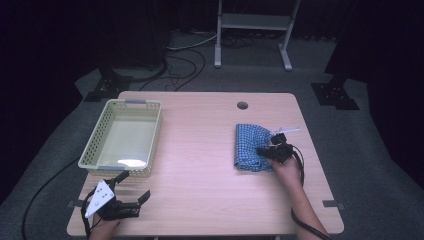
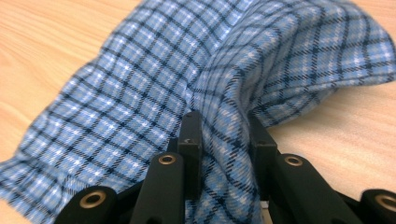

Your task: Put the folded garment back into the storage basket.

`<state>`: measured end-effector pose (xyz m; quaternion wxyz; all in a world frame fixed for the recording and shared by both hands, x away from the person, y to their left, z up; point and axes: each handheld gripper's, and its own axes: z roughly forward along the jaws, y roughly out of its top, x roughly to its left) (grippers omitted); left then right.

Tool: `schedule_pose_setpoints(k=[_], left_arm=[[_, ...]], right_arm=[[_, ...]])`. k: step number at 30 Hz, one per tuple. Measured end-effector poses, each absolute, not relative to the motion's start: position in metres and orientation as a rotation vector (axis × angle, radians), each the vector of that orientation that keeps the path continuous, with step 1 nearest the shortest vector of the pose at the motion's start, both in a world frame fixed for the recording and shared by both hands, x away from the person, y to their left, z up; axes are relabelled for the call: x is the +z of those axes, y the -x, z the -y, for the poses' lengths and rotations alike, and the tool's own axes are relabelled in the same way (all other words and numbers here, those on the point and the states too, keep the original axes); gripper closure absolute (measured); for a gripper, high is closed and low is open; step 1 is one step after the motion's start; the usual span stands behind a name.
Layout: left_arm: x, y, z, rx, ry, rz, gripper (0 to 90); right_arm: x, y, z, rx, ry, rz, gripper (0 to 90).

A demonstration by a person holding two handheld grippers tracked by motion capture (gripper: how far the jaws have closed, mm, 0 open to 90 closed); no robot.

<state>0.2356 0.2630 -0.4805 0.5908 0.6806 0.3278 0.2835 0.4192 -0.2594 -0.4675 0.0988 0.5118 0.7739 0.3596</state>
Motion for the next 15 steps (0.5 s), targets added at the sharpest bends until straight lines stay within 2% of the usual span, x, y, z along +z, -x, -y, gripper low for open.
schedule_pose_setpoints(k=[7, 15], left_arm=[[-0.48, -0.236, -0.263, 0.661, -1.584, -0.765, 0.0], [-0.481, -0.236, -0.263, 0.655, -1.58, -0.772, 0.0]], right_arm=[[-0.45, -0.413, 0.264, 1.153, -1.532, -2.233, 74.1], [-0.414, -0.403, 0.266, 1.195, -1.476, -2.195, 75.0]])
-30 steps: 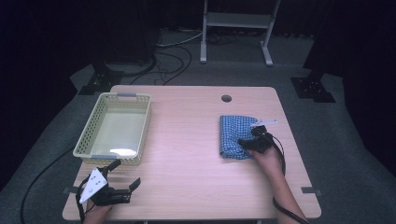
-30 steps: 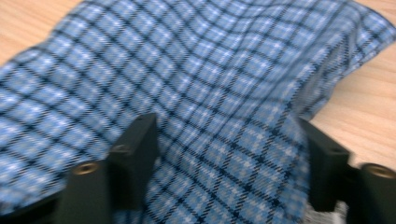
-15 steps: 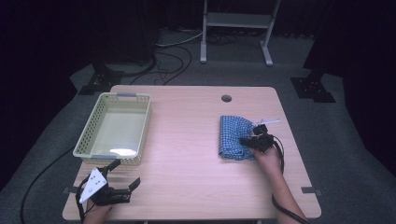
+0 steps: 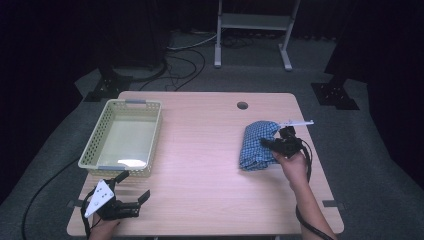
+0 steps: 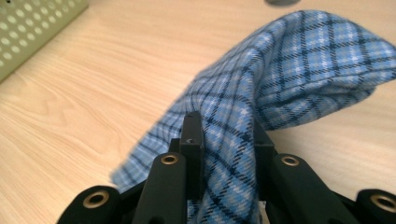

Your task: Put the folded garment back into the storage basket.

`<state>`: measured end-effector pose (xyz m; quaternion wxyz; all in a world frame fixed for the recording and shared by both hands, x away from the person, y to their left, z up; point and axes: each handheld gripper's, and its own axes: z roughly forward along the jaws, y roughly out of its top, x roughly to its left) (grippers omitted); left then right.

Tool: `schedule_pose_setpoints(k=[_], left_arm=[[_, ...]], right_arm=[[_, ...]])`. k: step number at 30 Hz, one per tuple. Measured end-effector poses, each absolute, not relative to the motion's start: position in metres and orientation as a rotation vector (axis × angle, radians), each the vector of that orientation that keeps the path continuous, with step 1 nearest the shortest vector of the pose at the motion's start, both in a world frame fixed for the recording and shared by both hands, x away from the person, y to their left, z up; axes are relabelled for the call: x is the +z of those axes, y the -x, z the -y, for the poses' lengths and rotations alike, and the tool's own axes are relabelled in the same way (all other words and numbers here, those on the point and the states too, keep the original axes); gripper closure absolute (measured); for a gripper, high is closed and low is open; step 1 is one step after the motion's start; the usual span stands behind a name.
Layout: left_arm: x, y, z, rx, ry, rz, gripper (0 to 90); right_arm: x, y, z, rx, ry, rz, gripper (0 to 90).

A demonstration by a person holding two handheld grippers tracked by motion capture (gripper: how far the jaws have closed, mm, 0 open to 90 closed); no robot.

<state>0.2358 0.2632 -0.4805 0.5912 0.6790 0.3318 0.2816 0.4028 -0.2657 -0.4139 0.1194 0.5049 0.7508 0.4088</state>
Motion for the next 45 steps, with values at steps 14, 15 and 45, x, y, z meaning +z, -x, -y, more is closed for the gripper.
schedule_pose_setpoints(k=[14, 15, 45], left_arm=[[-0.48, -0.236, -0.264, 0.647, -1.577, -0.773, 0.0], [-0.48, -0.236, -0.264, 0.648, -1.577, -0.772, 0.0], [-0.481, -0.235, -0.265, 0.644, -1.567, -0.763, 0.0]], right_arm=[[-0.355, -0.386, 0.272, 1.28, -1.416, -2.097, 75.0], [-0.354, -0.386, 0.271, 1.271, -1.415, -2.1, 75.0], [-0.341, -0.405, 0.212, 1.317, -1.355, -2.155, 75.0]])
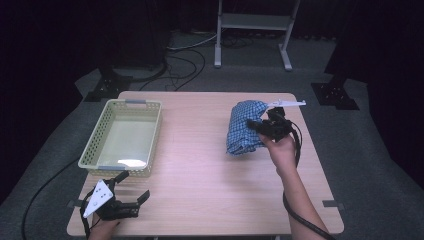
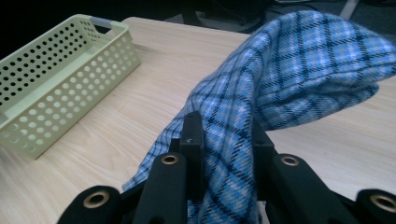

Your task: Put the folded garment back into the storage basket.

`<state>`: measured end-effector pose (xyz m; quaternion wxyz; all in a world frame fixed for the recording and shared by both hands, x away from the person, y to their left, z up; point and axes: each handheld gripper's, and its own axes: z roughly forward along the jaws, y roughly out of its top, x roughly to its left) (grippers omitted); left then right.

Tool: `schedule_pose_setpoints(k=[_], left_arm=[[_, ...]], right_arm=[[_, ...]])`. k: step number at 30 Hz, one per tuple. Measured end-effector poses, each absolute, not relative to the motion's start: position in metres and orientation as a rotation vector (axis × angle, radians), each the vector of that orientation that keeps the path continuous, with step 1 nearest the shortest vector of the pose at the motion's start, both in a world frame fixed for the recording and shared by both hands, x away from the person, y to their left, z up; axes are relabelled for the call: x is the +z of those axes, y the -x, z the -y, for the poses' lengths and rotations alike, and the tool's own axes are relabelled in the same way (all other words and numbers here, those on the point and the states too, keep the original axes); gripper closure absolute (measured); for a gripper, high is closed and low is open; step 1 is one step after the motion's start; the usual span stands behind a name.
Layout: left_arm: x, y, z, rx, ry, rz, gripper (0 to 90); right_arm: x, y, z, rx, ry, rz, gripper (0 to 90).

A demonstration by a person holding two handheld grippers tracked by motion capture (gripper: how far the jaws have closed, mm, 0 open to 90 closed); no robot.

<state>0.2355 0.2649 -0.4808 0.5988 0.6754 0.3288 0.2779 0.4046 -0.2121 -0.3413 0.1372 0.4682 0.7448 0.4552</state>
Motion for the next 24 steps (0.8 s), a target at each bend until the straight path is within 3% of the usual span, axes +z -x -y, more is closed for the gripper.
schedule_pose_setpoints(k=[24], left_arm=[[-0.481, -0.235, -0.265, 0.649, -1.558, -0.769, 0.0]], right_arm=[[-0.33, -0.419, 0.125, 1.399, -1.243, -2.26, 75.0]])
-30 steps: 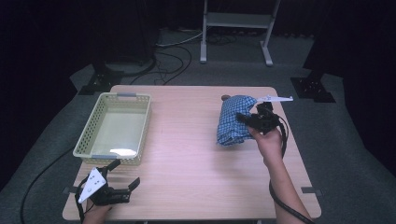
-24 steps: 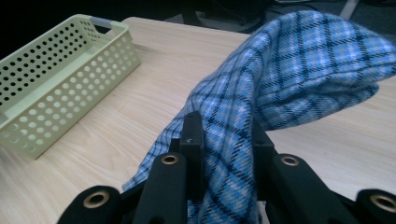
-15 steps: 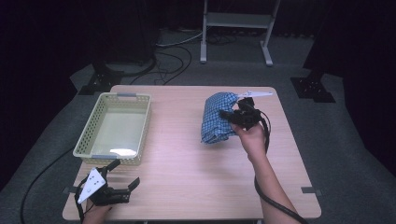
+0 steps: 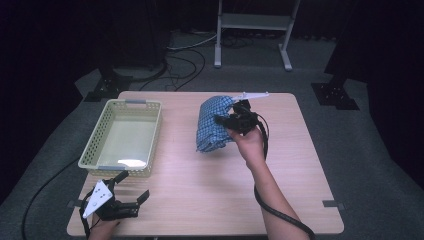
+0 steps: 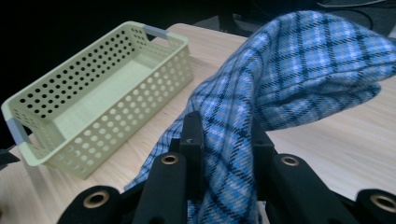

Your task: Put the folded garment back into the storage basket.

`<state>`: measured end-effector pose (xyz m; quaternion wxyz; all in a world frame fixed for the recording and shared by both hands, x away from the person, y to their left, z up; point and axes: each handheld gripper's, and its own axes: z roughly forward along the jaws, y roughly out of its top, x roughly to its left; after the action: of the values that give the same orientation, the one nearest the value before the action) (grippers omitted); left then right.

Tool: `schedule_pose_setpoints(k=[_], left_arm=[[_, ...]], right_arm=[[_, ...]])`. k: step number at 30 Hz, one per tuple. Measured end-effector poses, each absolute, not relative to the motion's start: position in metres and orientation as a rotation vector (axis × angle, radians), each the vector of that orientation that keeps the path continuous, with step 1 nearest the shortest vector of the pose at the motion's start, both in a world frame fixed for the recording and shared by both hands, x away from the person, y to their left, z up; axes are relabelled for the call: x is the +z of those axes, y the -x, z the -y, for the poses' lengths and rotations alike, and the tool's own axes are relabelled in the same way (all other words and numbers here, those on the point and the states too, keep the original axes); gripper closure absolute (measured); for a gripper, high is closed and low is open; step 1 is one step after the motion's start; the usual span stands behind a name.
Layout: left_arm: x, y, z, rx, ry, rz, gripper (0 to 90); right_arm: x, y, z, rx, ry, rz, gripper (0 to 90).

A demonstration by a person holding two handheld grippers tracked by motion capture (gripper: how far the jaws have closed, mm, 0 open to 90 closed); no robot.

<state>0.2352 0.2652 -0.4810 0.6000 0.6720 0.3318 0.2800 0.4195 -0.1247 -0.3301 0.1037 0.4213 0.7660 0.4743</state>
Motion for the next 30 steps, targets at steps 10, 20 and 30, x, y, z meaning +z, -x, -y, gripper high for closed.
schedule_pose_setpoints(k=[10, 20, 30], left_arm=[[-0.481, -0.235, -0.266, 0.644, -1.553, -0.771, 0.0], [-0.481, -0.235, -0.268, 0.644, -1.542, -0.778, 0.0], [-0.481, -0.235, -0.268, 0.643, -1.544, -0.772, 0.0]], right_arm=[[-0.325, -0.426, 0.083, 1.427, -1.2, -2.307, 75.0], [-0.32, -0.431, 0.04, 1.458, -1.151, -2.35, 75.0], [-0.316, -0.436, -0.005, 1.469, -1.105, -2.402, 75.0]])
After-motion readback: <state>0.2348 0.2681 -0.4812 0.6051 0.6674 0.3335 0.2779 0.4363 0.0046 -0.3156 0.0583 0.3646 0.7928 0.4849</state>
